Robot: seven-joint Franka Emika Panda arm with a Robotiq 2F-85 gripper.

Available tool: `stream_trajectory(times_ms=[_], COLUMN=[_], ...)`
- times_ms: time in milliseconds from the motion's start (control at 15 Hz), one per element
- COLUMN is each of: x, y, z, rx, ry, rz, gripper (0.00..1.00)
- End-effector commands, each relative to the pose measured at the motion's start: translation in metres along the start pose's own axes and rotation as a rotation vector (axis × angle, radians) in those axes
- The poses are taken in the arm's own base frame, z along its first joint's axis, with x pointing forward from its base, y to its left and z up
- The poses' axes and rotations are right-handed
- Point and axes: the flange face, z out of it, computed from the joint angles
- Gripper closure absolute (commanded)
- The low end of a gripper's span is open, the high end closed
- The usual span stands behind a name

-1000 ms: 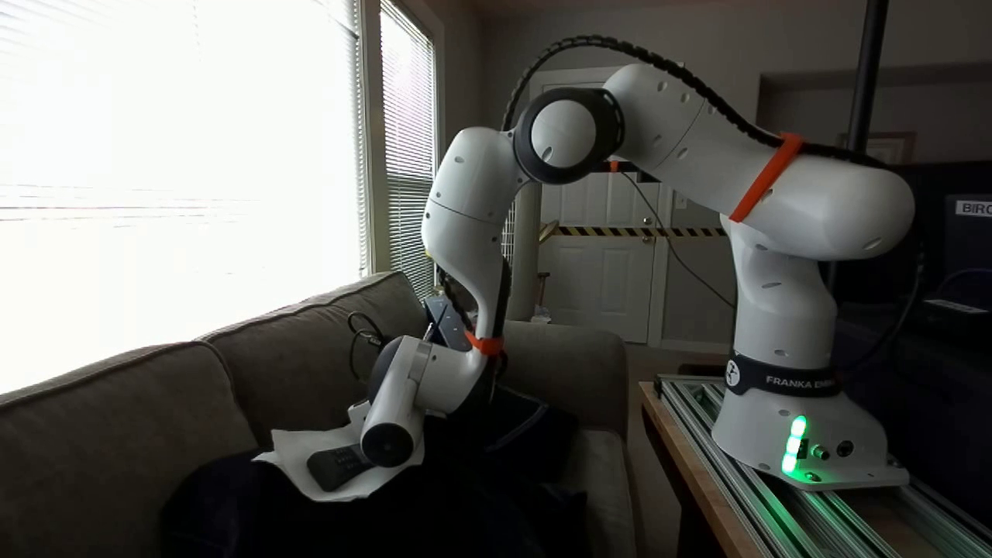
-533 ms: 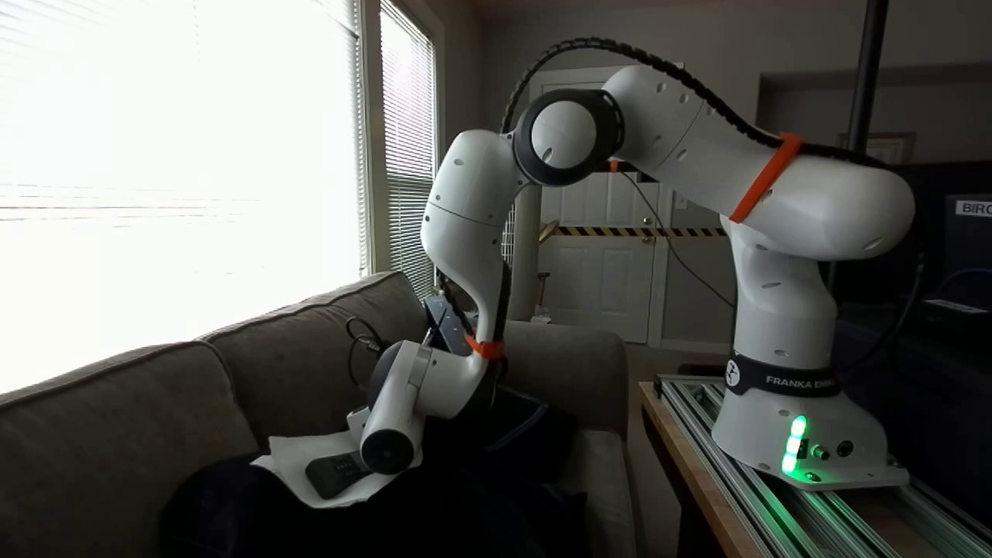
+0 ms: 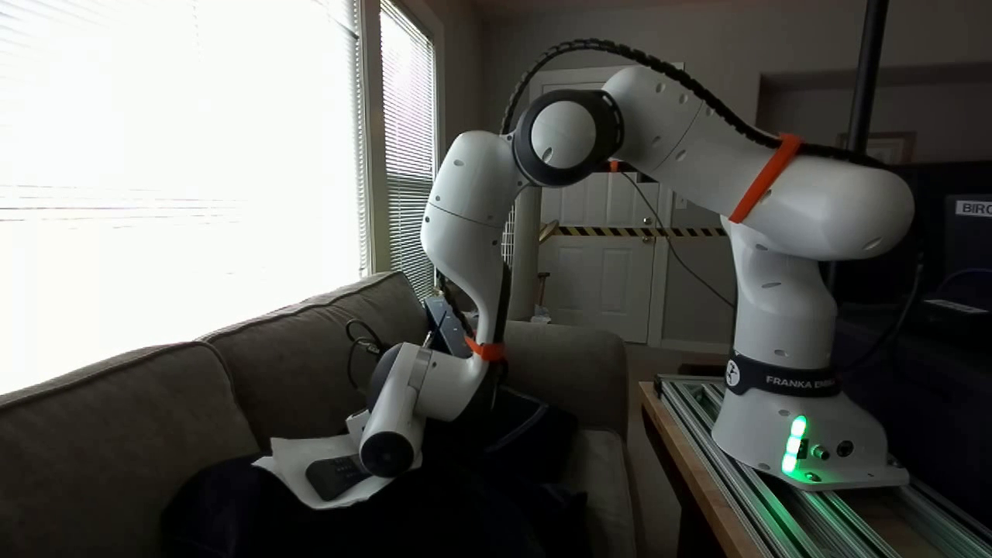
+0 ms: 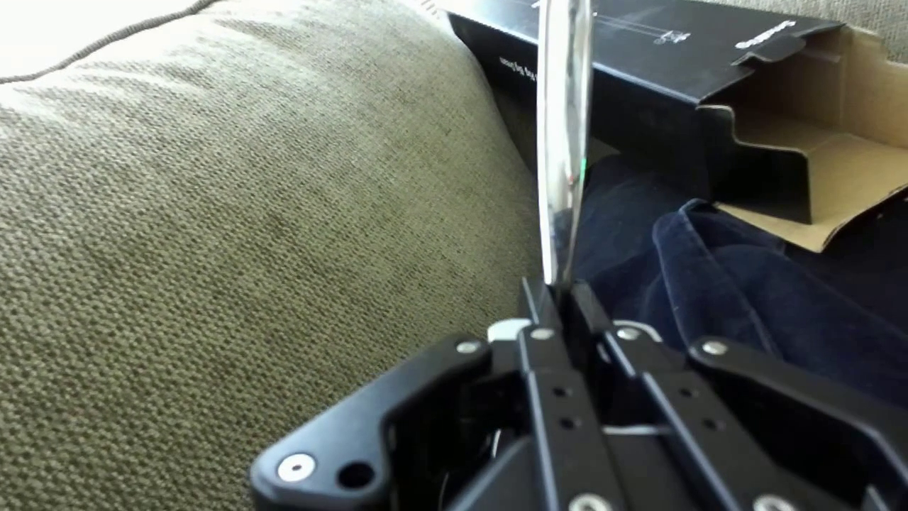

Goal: Pick up the spoon and put it on the white paper where there's a remote

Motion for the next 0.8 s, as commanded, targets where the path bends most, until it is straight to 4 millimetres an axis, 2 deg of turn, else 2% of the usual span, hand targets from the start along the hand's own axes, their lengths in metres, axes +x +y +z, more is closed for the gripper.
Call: stream_trajectory(times_ms=[0,333,733], x=[0.016,0.011,-0.010], y=[-0.015,-0.014,-0.014], z=[-0.008,-0.008,0.006], rx=[0.038,0.133,0.267], ry=[0.040,0.109,0.215], rz=[-0.036,0.008,0.099], gripper=[0.98,0.98,0.98])
